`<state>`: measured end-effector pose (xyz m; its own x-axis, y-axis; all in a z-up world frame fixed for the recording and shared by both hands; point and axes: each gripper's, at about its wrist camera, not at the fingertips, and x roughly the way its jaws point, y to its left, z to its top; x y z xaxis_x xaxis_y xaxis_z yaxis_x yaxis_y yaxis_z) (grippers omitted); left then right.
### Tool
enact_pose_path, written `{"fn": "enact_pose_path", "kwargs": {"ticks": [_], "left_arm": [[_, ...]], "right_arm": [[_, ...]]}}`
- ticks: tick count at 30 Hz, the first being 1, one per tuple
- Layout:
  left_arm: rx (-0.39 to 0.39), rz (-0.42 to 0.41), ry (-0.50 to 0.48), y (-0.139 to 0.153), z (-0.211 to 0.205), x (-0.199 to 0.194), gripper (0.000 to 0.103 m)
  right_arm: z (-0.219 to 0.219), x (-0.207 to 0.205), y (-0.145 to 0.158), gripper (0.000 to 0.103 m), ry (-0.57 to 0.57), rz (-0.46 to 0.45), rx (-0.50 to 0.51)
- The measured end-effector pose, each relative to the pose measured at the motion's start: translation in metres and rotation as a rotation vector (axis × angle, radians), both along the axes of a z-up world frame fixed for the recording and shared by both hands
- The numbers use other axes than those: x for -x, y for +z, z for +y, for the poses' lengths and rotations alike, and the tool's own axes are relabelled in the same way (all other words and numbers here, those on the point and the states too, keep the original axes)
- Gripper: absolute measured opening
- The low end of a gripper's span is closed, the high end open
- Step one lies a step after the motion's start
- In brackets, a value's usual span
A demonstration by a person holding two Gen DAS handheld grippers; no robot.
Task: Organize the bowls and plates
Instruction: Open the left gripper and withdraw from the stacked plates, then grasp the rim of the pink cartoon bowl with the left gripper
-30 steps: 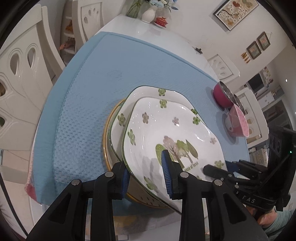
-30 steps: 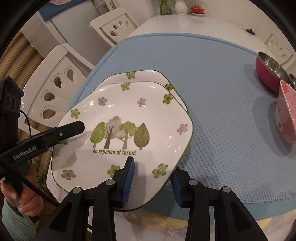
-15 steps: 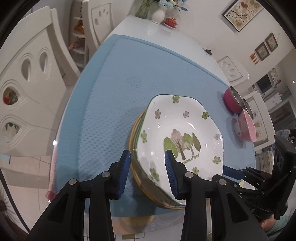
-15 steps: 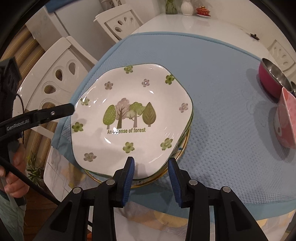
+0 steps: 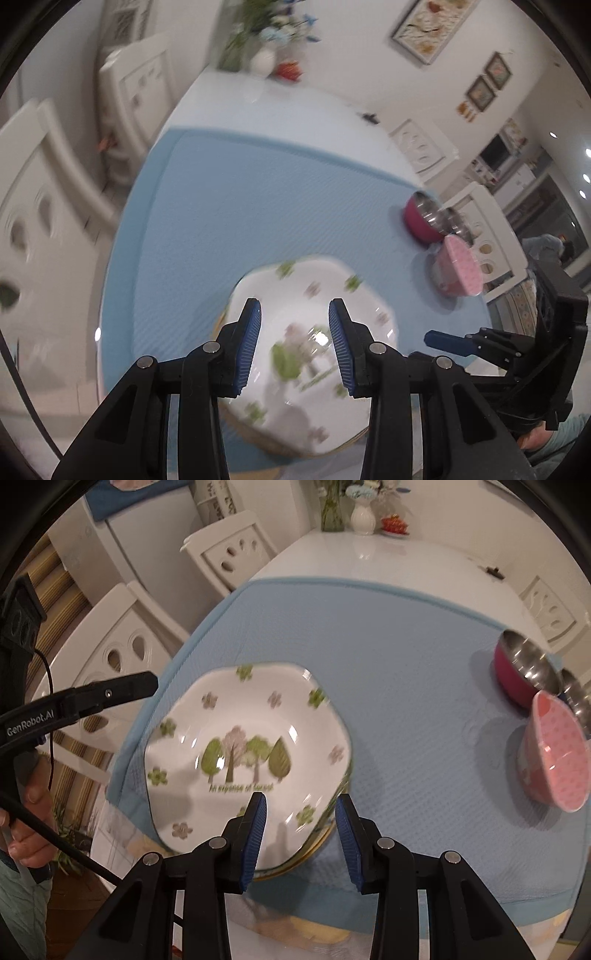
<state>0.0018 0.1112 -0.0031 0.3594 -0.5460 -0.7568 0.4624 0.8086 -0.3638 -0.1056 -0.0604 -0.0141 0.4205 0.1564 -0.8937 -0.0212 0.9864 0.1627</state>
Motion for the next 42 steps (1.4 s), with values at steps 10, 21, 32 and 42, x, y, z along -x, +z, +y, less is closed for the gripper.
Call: {"fn": "enact_pose_path", "kwargs": {"ticks": [10, 21, 32, 42], "left_arm": [[0.036, -0.061, -0.213, 0.035, -0.108, -0.008, 0.073], [-0.014, 0.019, -0.294, 0.018, -0.257, -0.001, 0.073], [-0.075, 0.131, -0.222, -0.031, -0.322, 0.002, 0.071], [-0.107, 0.17, -0.164, -0.061, -0.334, 0.005, 0.054]], "right_arm": [[-0.096, 0.014, 0.041, 0.051, -0.248, -0.094, 0.06], [-0.272, 0.053, 0.025, 0.052, -0.557, -0.062, -0.04], [-0.347, 0.048, -0.017, 0.052, -0.518, 0.032, -0.145], [-0.328, 0.03, -0.051, 0.052, -0.348, 0.07, -0.096]]}}
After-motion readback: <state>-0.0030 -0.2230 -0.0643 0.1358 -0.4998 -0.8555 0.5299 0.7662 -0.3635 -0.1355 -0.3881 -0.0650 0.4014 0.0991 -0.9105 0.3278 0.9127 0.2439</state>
